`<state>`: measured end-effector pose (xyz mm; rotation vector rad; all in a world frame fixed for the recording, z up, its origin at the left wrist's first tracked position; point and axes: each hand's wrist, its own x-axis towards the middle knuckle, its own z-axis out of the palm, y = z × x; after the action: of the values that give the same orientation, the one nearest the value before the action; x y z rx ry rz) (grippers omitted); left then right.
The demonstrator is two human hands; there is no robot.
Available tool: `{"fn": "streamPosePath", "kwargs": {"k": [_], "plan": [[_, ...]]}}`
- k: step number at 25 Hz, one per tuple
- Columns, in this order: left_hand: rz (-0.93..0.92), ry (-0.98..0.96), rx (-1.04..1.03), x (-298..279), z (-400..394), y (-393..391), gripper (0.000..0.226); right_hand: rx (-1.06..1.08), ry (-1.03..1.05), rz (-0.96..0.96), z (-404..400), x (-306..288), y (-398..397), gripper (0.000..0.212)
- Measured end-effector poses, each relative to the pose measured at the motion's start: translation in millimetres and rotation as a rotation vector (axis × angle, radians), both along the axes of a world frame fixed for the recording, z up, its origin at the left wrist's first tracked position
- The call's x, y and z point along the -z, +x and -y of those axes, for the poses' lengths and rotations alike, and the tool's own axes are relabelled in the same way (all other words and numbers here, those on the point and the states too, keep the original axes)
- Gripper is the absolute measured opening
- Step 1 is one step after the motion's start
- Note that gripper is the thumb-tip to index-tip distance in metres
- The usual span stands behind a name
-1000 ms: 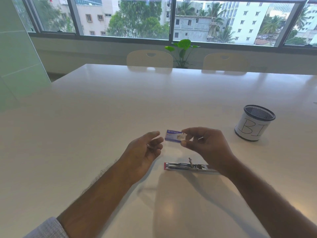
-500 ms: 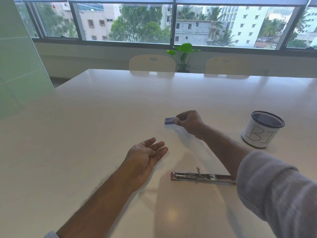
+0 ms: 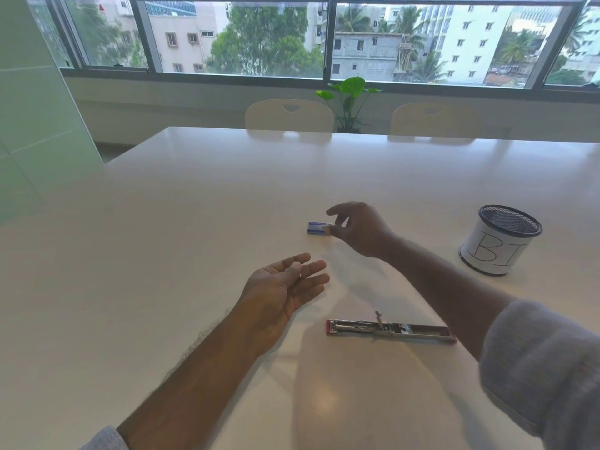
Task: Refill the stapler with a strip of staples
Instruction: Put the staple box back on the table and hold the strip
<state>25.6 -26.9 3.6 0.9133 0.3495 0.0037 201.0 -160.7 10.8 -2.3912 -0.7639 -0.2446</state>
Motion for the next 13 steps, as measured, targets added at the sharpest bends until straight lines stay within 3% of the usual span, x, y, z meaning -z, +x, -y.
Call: {"fn": "streamPosePath", "kwargs": {"k": [5, 10, 13], "plan": [[0.029, 0.056, -0.044, -1, 6, -5, 0.025, -0.212, 0.145, 0.148, 23, -29, -78, 0.019], [0.062, 0.081, -0.033, -6, 18, -14, 0.031, -0.249, 0.102, 0.263, 39, -21, -131, 0.019], [0.057, -0.007, 0.039, -8, 28, -21, 0.028, -0.208, 0.143, 0.303, 43, -11, -143, 0.019]]}}
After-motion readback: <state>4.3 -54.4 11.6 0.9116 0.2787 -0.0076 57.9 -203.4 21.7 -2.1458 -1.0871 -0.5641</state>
